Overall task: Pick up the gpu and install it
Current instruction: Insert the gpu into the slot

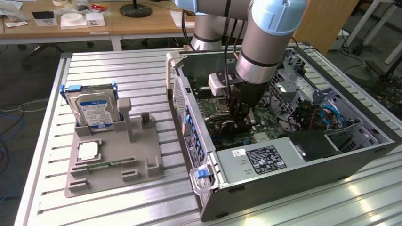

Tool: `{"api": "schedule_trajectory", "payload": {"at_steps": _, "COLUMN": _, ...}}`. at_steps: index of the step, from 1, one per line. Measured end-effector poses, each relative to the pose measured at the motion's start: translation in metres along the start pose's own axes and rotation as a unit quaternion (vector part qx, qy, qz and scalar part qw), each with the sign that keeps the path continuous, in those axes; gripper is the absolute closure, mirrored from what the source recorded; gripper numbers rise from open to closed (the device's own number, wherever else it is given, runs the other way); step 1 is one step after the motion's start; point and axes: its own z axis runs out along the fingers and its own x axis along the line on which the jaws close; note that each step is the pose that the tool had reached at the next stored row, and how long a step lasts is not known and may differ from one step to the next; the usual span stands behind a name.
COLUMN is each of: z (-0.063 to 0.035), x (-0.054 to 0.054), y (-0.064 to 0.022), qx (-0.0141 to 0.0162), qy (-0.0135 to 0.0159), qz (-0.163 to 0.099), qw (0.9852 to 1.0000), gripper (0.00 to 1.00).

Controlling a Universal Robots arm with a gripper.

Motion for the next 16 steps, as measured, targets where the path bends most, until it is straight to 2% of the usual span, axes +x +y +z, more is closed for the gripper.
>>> {"api": "schedule_trajectory", "payload": {"at_steps": 1, "z": 0.0, "x": 0.0, "y": 0.0, "qx": 0.0001, "qy": 0.0001, "qz": 0.0, "qw": 1.0, "gripper": 0.72}}
{"api": "schedule_trajectory", "payload": {"at_steps": 2, "z": -0.0001, "x": 0.0, "y": 0.0, "qx": 0.0001, "qy": 0.0002, "qz": 0.0, "qw": 1.0, "gripper": 0.65}}
{"api": "schedule_trajectory", "payload": {"at_steps": 8, "z": -0.0002, "x": -0.0004, "y": -0.0002, "qx": 0.0, "qy": 0.0006, "qz": 0.0, "qw": 1.0, "gripper": 0.65}}
{"api": "schedule_trajectory", "payload": {"at_steps": 13, "z": -0.0024, "x": -0.0028, "y": -0.0001, "qx": 0.0001, "qy": 0.0036, "qz": 0.0, "qw": 1.0, "gripper": 0.65}}
{"api": "schedule_trajectory", "payload": {"at_steps": 16, "z": -0.0028, "x": -0.0037, "y": -0.0002, "qx": 0.0001, "qy": 0.004, "qz": 0.0, "qw": 1.0, "gripper": 0.65}}
